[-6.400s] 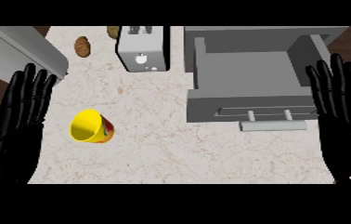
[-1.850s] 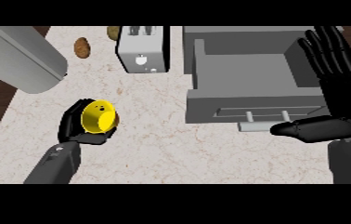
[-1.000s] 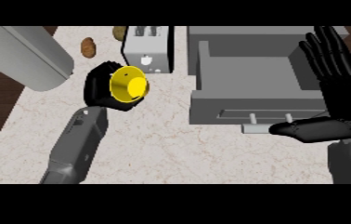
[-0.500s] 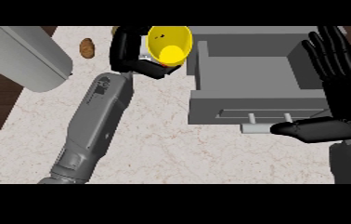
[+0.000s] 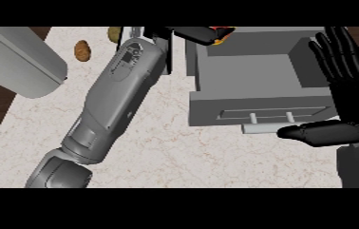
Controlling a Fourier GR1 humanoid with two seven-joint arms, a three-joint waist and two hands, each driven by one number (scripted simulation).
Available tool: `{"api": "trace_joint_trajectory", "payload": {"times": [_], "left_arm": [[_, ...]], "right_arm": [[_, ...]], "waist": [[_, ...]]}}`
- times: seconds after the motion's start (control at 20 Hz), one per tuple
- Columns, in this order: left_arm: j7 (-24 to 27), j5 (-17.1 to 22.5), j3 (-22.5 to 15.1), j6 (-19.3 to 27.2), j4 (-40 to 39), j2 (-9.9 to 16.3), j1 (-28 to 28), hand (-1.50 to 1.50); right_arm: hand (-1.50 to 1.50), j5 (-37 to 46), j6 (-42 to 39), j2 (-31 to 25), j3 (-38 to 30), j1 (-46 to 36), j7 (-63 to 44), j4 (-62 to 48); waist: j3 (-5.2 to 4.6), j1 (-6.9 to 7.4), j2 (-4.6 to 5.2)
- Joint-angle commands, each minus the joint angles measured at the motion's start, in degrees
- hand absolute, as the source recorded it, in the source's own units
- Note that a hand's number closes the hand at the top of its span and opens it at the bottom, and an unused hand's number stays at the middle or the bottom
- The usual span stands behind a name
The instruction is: Pick up the cup, place it into the drawer and close the drawer
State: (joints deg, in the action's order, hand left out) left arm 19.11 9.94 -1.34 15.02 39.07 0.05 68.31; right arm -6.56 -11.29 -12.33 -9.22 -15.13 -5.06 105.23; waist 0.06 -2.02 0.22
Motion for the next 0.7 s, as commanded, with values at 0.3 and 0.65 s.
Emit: {"api": "trace_joint_trajectory", "payload": {"times": [0.3, 0.65], "left_arm": [[-3.88, 4.64, -8.28, 6.71, -18.43, -0.05, 8.95, 1.5], [-7.12, 5.8, -16.13, 0.84, -22.98, -0.05, 8.43, 1.5]], "right_arm": [[-1.5, -0.58, -1.33, 0.17, 0.85, -2.52, 1.59, -2.55], [-1.5, -1.45, -3.33, -0.67, 1.22, -5.21, 2.67, -4.79]], "waist": [[0.06, -3.55, 1.16], [0.14, -6.75, 2.1]]}}
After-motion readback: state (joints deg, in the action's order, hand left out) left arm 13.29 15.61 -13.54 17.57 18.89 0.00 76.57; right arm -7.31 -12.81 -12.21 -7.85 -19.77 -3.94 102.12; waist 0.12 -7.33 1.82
